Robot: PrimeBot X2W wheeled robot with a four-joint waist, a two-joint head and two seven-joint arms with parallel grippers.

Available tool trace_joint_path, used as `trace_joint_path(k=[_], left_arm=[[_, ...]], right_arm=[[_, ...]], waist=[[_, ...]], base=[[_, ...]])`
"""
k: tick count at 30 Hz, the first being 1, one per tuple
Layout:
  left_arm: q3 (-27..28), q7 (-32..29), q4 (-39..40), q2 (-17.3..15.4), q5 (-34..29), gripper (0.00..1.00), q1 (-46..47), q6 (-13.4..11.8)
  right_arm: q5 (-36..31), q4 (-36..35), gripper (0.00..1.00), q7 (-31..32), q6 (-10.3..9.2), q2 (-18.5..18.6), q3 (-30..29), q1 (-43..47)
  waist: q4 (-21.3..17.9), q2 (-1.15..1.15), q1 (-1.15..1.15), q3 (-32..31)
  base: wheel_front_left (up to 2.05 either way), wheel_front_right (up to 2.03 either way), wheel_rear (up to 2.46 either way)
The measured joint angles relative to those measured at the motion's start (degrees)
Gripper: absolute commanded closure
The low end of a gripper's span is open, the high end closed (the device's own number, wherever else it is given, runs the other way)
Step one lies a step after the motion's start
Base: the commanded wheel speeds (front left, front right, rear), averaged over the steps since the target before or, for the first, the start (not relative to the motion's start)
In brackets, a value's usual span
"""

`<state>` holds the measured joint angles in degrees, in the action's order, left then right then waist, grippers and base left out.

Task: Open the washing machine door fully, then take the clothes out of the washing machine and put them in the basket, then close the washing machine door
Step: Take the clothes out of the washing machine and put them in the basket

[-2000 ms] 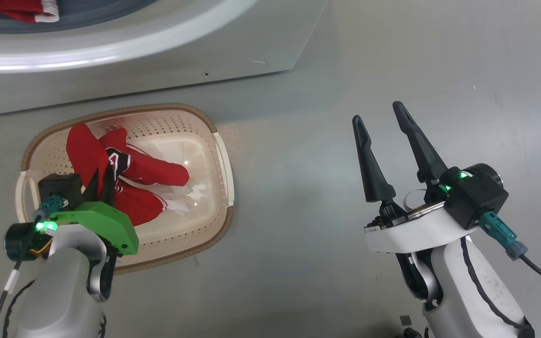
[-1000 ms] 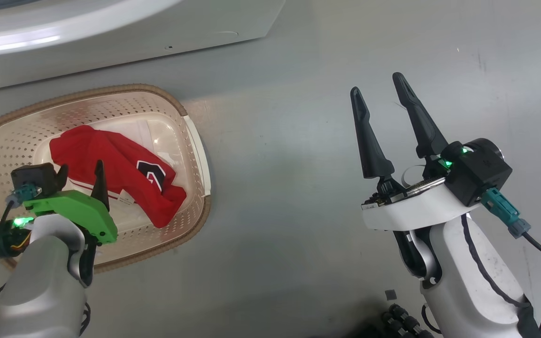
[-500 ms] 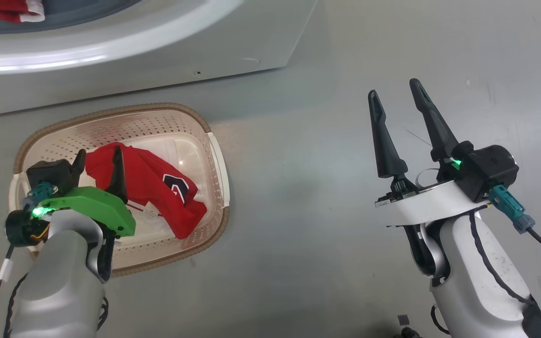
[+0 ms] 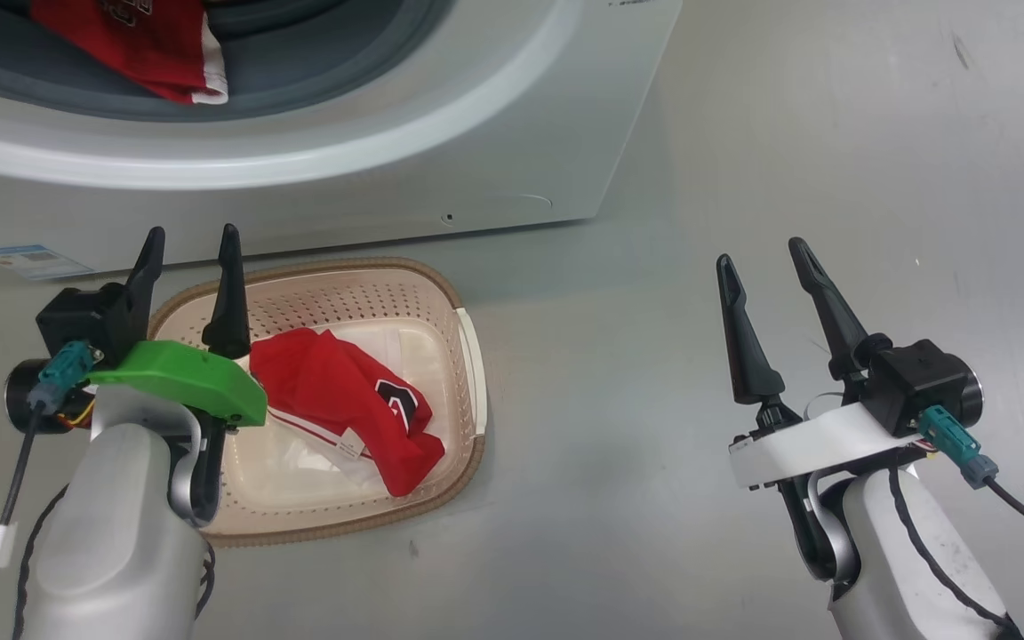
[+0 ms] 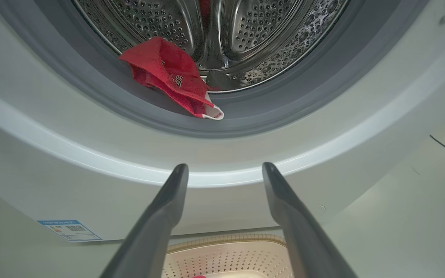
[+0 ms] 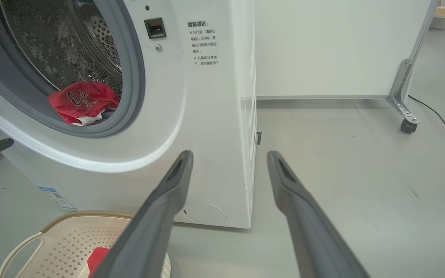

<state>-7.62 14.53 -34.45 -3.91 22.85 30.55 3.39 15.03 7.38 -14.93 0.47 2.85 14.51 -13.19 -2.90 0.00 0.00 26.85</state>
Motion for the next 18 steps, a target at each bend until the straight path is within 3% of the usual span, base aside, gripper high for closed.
trace_joint_path(k=[18], left_arm=[[0.9, 0.0, 12.9, 0.6, -4.8, 0.00, -13.7, -0.7]], right_arm=[[0.6, 1.0, 0.00, 0.0, 0.99, 0.0, -0.3, 7.1]], waist=[[3.7, 0.00, 0.00, -12.4]], base=[[0.00, 0.00, 0.00]])
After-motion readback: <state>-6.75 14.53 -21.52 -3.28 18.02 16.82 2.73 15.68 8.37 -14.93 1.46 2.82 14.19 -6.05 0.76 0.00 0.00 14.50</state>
